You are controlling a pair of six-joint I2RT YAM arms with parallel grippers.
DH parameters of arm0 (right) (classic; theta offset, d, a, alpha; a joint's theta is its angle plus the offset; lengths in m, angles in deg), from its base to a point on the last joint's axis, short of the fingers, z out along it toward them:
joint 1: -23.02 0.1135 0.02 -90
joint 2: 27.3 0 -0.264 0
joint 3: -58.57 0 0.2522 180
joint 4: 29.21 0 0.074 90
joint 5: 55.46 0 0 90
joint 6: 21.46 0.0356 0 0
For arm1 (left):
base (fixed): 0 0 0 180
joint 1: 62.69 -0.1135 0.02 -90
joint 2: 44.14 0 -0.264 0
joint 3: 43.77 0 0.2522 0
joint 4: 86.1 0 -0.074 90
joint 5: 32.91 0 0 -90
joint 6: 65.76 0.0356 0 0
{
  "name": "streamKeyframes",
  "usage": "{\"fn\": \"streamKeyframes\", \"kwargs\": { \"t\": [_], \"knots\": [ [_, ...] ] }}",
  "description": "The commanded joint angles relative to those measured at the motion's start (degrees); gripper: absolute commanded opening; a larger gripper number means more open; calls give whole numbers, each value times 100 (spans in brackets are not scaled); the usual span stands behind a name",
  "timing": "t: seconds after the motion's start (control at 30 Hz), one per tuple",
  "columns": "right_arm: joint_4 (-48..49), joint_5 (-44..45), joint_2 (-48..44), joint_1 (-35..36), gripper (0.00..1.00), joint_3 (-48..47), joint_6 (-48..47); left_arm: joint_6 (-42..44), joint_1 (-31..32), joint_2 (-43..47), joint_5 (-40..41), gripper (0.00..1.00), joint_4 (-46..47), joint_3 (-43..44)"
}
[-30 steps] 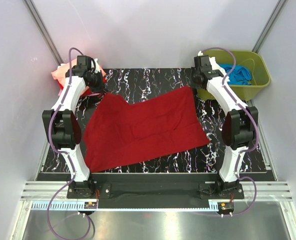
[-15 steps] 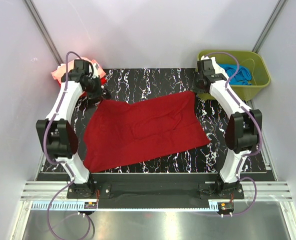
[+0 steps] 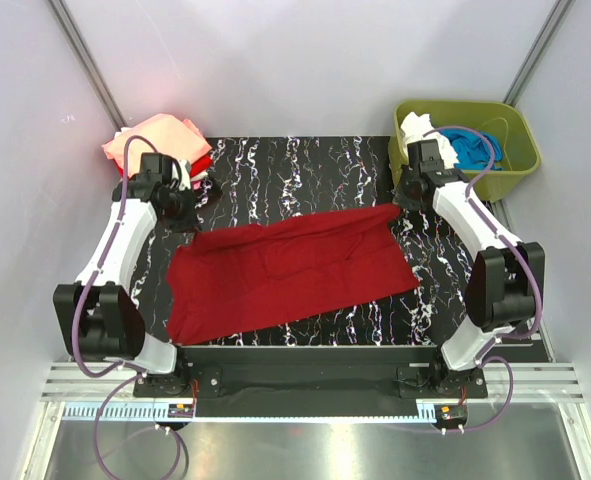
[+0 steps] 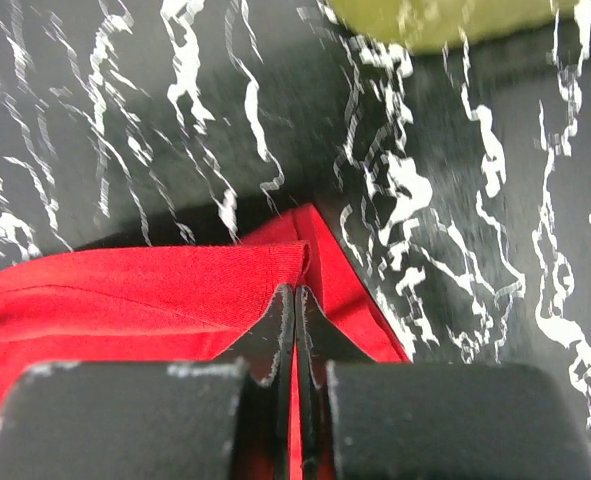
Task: Fold and stack the t-shirts
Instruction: Fold the tshirt
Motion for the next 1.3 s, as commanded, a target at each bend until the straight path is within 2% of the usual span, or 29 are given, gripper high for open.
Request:
{"fn": "streamKeyframes", "kwargs": {
  "t": [0.0, 0.37, 0.6, 0.8, 1.13, 1.23, 1.27],
  "knots": [
    [188, -53, -472, -49, 0, 268, 87, 5, 10, 496, 330, 0, 157, -207],
    [197, -176, -605, -58, 0, 576, 43, -303, -25, 1305, 1358, 0, -177, -357],
    [100, -194, -490, -66, 0, 514, 51, -268, -69, 1533, 1509, 0, -415, -523],
    [4, 140, -446, -92, 0, 558, 104, -356, -69, 1788, 1535, 0, -476, -848],
    [-49, -35, -297, -136, 0, 751, 148, -646, -69, 2271, 1570, 0, -880, -1305],
    [-137, 95, -209, -137, 7, 874, 314, -847, -69, 2464, 1500, 5, -1090, -1543],
    [-198, 201, -192, -137, 13, 910, 367, -944, -69, 2517, 1361, 9, -1161, -1587]
  ]
}}
